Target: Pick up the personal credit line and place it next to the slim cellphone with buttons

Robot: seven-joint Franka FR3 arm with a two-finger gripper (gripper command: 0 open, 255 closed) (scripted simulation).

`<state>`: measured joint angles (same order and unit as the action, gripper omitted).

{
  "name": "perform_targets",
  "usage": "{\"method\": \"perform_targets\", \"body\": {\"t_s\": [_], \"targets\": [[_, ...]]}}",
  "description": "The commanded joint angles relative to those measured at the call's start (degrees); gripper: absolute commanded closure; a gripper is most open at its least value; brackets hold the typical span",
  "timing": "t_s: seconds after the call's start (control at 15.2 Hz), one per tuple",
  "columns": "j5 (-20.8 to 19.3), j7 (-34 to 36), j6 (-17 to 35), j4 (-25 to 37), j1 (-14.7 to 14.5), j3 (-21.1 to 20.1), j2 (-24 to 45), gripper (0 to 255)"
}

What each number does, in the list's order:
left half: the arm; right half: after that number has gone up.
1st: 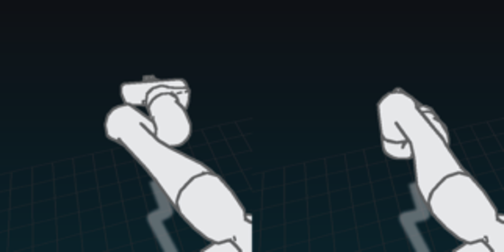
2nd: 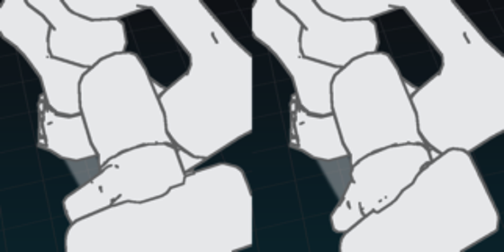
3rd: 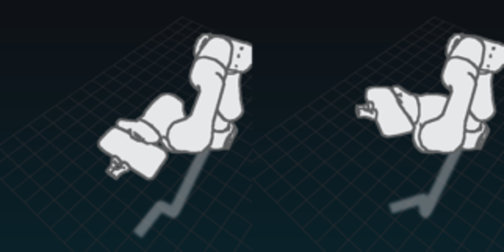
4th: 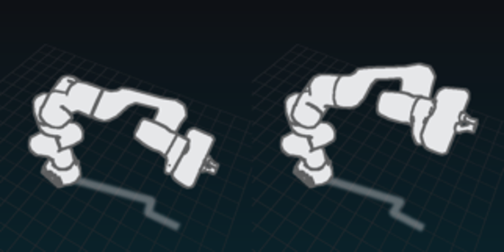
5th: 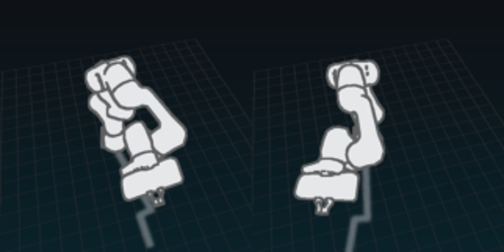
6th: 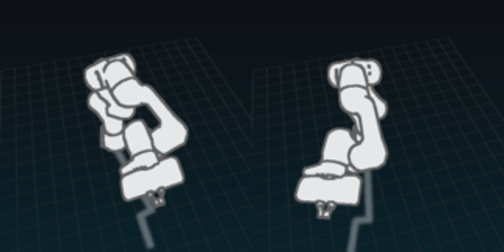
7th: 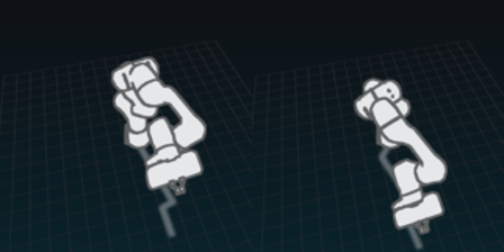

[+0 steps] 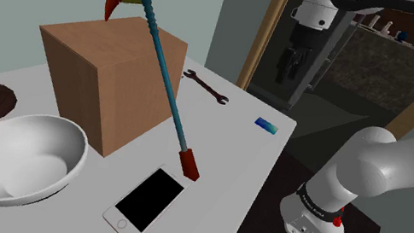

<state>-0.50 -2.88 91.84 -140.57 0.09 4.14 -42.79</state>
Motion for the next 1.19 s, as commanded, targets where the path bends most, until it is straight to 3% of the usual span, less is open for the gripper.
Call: {"method": "perform_targets", "body": {"t_s": [0.0,0.86,1.12], "targets": [[0.00,0.00,0.00,0.00,0.00,0.00,0.00,0],[-9.88,-13.13,18.63,-24.01,2.93,7.52,-3.17,0],[-10.57,-13.28,21.72,-26.25,3.27,8.07,-2.28,0]]}}
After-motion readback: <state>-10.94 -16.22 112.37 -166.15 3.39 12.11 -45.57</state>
